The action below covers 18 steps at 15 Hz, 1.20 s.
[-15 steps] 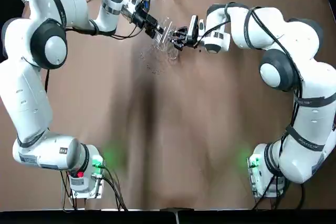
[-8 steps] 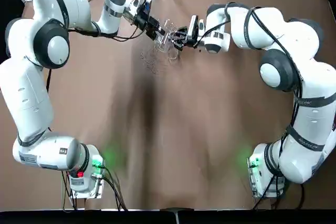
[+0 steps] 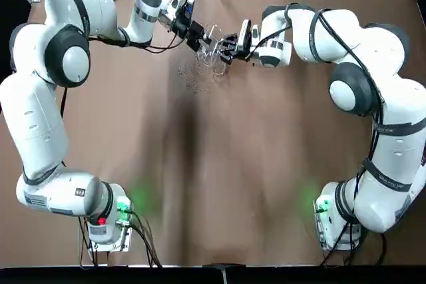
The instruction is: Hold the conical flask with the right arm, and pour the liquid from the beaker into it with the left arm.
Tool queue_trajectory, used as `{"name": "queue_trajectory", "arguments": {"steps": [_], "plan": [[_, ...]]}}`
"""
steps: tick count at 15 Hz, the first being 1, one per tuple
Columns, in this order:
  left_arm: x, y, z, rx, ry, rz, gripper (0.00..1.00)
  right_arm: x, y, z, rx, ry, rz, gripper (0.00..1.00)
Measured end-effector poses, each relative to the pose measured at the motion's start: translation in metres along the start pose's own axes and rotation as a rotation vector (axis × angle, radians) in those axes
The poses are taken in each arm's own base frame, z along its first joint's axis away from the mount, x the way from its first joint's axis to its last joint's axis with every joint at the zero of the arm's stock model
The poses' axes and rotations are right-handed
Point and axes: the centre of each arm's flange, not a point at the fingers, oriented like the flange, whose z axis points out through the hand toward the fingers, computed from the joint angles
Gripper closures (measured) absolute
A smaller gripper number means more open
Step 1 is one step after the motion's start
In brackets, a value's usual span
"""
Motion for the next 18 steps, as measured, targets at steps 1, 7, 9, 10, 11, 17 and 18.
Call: {"name": "queue_trajectory", "arguments": {"steps": [1, 7, 9, 10, 11, 17, 18], "plan": [[0.0001, -0.0005, 0.0003, -0.001, 0.000, -0.010, 0.04, 0.0000, 0.0000, 0.0000, 0.000, 0.000, 0.000, 0.61], [0.0006, -0.0020, 0.0020, -0.003, -0.001, -0.086, 0.04, 0.0000, -0.0002, 0.0002, -0.001, 0.000, -0.001, 0.61], [0.0011, -0.0016, 0.0017, -0.003, 0.000, -0.099, 0.04, -0.0003, -0.0002, 0.0001, -0.002, -0.001, 0.000, 0.61], [0.0012, -0.0016, 0.0016, -0.003, 0.000, -0.107, 0.04, -0.0004, -0.0001, 0.0000, -0.002, -0.002, -0.001, 0.61], [0.0012, -0.0016, 0.0015, -0.003, 0.000, -0.116, 0.04, -0.0005, -0.0001, 0.0000, -0.002, -0.002, -0.001, 0.61], [0.0017, -0.0011, 0.0014, -0.005, 0.002, -0.146, 0.04, -0.0007, 0.0001, -0.0002, -0.003, -0.003, -0.001, 0.61], [0.0021, -0.0006, 0.0016, -0.006, 0.002, -0.150, 0.04, -0.0007, 0.0001, -0.0002, -0.004, -0.003, -0.001, 0.61]]}}
